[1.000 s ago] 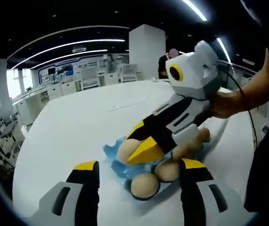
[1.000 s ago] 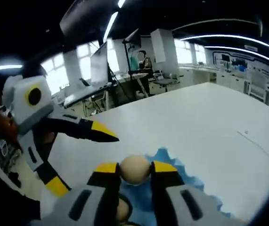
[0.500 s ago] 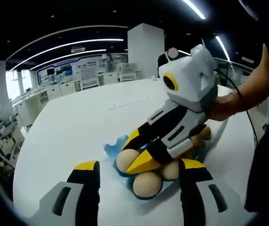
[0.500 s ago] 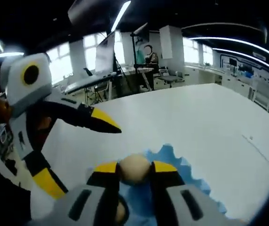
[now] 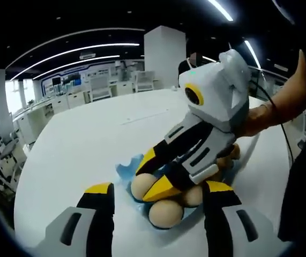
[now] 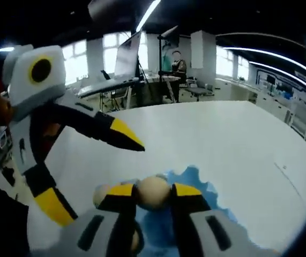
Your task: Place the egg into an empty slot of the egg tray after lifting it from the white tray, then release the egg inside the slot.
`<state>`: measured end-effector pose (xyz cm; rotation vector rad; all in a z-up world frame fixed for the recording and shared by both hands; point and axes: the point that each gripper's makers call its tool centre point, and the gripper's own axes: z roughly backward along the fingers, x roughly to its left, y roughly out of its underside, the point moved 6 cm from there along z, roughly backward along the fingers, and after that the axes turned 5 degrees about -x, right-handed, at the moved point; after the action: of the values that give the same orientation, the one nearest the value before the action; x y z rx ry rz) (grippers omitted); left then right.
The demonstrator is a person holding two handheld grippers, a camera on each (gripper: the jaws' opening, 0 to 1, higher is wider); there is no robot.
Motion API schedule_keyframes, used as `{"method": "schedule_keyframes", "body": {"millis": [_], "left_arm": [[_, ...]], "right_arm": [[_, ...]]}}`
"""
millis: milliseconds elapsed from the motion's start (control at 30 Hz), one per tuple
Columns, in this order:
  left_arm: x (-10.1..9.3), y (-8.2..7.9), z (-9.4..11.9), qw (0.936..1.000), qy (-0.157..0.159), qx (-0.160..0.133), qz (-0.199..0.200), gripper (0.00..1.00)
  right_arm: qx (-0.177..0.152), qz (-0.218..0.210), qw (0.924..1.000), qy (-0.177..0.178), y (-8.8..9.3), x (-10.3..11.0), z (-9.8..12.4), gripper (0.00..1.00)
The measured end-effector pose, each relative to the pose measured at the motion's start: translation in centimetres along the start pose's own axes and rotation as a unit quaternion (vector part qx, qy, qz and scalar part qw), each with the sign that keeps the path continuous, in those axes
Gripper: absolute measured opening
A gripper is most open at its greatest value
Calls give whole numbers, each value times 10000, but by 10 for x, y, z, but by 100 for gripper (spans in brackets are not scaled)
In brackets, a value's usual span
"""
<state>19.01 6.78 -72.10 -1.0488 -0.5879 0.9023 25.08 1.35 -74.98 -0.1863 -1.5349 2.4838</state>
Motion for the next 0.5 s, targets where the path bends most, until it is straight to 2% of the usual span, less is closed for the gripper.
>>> {"method": "schedule_keyframes", "body": {"millis": [333,500], "left_arm": [[-2,-2,2,10000,-4,0,-22,66],[-1,-2,3,10000,-27,-23,-2,66]], "right_arm": [[-110,-5,9999,-39,2,-2,3,27],[-161,-328,9993,47,2,-7,9,30]]}}
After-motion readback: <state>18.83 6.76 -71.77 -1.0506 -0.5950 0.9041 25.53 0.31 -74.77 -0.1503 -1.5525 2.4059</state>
